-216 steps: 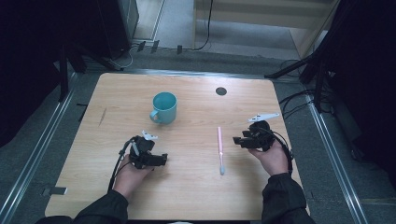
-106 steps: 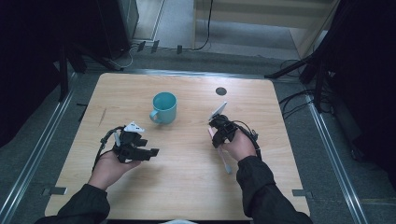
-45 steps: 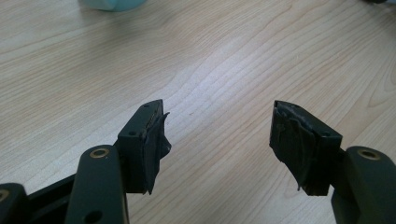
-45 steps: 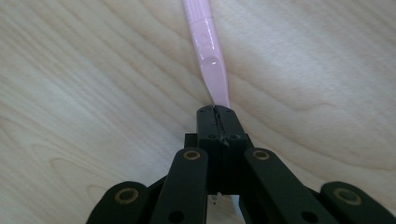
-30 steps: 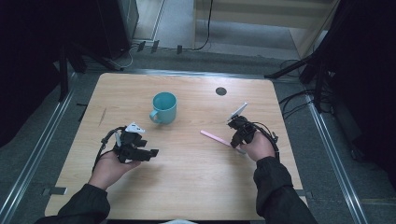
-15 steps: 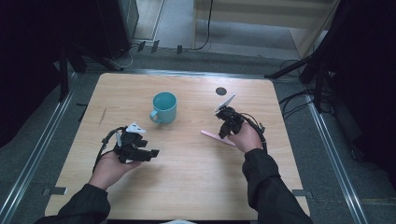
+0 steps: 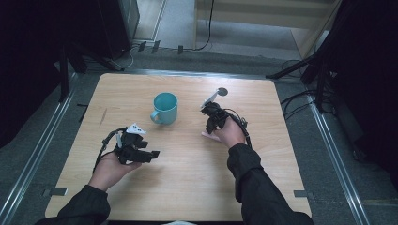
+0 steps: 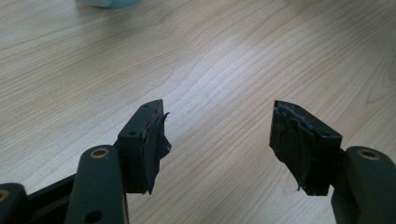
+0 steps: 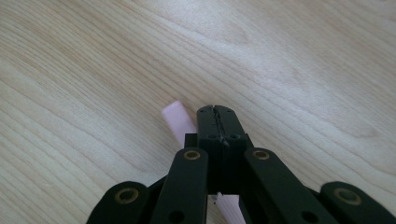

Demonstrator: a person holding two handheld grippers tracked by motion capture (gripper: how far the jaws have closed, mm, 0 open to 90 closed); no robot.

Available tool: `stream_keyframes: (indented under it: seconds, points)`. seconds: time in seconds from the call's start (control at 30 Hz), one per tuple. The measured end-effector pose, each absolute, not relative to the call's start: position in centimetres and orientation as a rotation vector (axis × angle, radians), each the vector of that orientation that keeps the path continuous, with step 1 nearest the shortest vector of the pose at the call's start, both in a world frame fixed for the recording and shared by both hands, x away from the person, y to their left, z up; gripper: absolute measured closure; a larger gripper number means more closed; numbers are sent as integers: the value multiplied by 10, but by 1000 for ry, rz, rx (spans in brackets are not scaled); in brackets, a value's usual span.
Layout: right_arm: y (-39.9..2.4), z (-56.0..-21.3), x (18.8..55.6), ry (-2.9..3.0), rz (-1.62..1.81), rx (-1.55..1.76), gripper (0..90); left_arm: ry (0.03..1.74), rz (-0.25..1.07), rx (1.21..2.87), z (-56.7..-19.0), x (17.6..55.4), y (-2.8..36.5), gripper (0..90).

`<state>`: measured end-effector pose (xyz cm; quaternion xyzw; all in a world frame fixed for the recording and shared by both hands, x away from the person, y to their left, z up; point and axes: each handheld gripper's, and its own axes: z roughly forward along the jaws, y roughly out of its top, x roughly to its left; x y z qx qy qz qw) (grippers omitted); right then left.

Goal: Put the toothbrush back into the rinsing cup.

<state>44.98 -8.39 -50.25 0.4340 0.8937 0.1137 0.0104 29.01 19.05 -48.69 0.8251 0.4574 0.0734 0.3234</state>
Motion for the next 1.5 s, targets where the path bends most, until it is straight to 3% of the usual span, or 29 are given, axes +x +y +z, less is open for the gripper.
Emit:
stream_keyframes:
  seconds: [0.53,1.5]
  points:
    - [-72,-503,421,2859,363,1274,900,1200,196,2170,-487,290,189,357]
    - [-107,-502,359,2934,398,1246,900,1197,193,2183,-489,290,186,357]
